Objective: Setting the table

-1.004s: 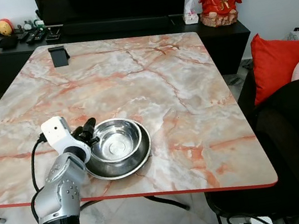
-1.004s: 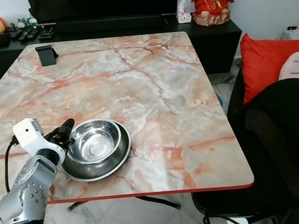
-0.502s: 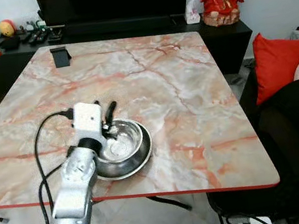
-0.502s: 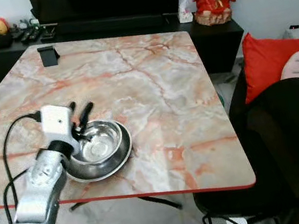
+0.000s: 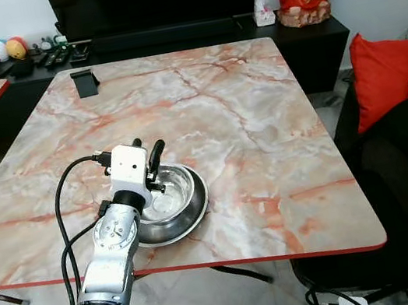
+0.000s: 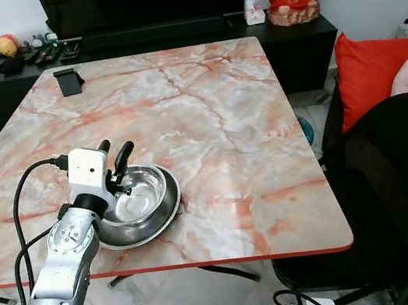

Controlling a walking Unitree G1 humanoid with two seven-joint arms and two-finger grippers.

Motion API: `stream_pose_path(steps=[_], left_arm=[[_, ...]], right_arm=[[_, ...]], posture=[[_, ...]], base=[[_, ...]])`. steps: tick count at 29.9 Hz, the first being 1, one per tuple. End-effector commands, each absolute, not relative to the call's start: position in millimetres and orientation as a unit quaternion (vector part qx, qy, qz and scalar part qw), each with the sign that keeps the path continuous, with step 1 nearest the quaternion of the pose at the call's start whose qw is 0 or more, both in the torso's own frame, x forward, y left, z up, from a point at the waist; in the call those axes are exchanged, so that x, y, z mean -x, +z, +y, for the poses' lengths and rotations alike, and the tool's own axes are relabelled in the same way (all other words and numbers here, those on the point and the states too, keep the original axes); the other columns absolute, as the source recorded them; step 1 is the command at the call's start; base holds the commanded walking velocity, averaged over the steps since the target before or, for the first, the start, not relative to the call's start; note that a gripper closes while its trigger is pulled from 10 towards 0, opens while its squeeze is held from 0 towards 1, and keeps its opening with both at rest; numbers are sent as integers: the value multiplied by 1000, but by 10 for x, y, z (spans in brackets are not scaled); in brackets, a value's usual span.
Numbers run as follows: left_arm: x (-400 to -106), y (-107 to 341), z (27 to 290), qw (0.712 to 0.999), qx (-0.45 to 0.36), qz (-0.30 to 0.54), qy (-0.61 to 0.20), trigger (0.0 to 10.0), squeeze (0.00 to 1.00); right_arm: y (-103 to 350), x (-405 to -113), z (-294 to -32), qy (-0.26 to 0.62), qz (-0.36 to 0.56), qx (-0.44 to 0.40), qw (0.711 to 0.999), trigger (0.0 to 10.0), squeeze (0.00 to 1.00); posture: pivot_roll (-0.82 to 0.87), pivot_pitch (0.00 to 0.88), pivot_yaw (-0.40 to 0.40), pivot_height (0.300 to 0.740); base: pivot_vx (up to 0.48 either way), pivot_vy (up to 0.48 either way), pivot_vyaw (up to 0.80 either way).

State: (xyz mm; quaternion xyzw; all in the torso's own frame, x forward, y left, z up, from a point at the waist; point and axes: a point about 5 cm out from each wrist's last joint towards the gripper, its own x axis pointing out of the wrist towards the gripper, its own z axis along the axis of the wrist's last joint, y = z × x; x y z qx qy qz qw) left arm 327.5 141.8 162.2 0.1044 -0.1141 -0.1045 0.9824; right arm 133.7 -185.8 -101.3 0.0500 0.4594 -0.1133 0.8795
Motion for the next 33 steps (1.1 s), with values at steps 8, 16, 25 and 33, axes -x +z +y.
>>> stream_pose_path(steps=[8,16,25,33], left_arm=[[-3296,1502,1449,987,-91,-107,-76,10000,0],[-3300,1506,1461,987,-90,-112,-74,10000,0],[-3310,1518,1458,986,-87,-117,-75,10000,0],[-3312,1515,1437,986,-86,-120,-77,10000,0]], right_arm=[[-1023,-1307,-1846,-127,460,-57,877,10000,0],[-1035,-1276,-1831,-131,463,-64,874,10000,0],[-1047,-1248,-1814,-129,468,-67,872,10000,0],[-1054,-1224,-1820,-130,471,-67,870,10000,0]], posture=[[32,0,7,731],[43,0,10,731],[48,0,12,731],[62,0,4,731]], base=[[0,31,0],[0,290,0],[0,313,0],[0,363,0]])
